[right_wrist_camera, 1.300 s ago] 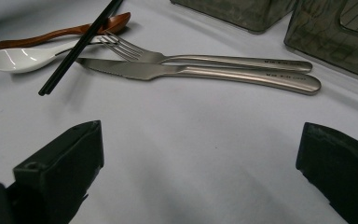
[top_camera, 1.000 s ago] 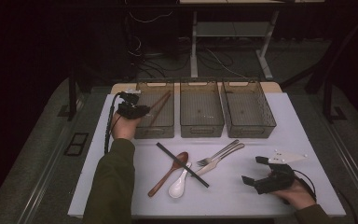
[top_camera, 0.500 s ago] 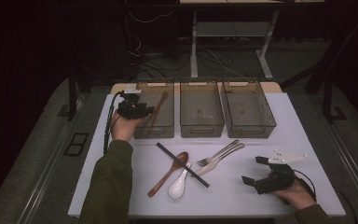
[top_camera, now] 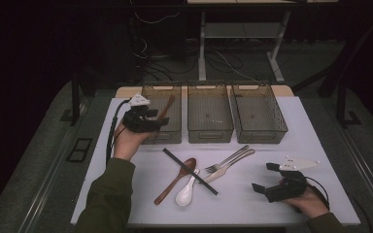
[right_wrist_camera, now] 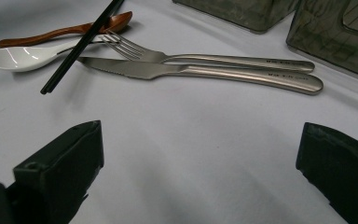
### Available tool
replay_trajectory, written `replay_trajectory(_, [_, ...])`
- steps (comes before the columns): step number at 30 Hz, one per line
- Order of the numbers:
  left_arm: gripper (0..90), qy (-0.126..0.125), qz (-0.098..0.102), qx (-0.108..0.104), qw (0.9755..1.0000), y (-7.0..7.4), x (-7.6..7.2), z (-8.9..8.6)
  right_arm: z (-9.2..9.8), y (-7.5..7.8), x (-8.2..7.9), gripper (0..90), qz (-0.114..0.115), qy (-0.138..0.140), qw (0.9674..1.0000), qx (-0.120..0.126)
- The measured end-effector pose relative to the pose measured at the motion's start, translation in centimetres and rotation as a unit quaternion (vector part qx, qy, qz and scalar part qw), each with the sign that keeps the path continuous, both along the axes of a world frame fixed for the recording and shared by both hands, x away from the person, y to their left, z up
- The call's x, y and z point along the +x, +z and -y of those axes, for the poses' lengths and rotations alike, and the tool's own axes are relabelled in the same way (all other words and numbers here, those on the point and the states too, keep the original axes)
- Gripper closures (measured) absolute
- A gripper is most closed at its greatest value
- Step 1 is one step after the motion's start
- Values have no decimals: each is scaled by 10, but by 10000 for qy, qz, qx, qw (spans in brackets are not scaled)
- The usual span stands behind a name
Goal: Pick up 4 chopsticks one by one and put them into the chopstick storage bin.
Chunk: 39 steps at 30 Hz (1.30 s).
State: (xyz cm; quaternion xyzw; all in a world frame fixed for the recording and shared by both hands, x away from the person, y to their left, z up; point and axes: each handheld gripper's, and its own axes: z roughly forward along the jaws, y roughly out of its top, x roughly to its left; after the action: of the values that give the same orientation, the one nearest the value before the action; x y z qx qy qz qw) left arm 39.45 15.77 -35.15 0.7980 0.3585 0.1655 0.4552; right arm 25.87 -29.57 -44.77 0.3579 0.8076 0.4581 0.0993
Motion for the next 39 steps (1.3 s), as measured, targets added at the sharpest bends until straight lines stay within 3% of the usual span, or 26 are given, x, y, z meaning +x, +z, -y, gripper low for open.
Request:
replay_trajectory(8, [374,-428,37,-6,9991,0,-34,10,0,1,-1,5,-34,-18,10000,18])
replay_trajectory(10, [365,-482,36,79,9988,-4,-40,12,1,1,0,5,79,-1,10000,13])
replay_trajectory(12, [355,-542,-5,142,9984,-8,-44,12,0,1,0,5,38,-13,10000,5])
replay_trajectory(20, [341,-592,-202,-92,9980,-24,-57,6,1,1,0,5,42,-65,10000,-5])
replay_trajectory(25, [361,-713,-243,-4,9972,-29,-64,6,1,2,0,5,52,-46,10000,2])
replay_trajectory(30, [469,-825,-243,48,9963,-33,-64,10,1,2,-1,5,68,-33,10000,29])
replay_trajectory(33, [597,-905,-261,65,9955,-38,-64,13,2,2,0,5,53,-79,9999,33])
replay_trajectory(39, [777,-1109,-338,360,9926,-49,-61,24,1,2,0,5,68,-27,10000,21])
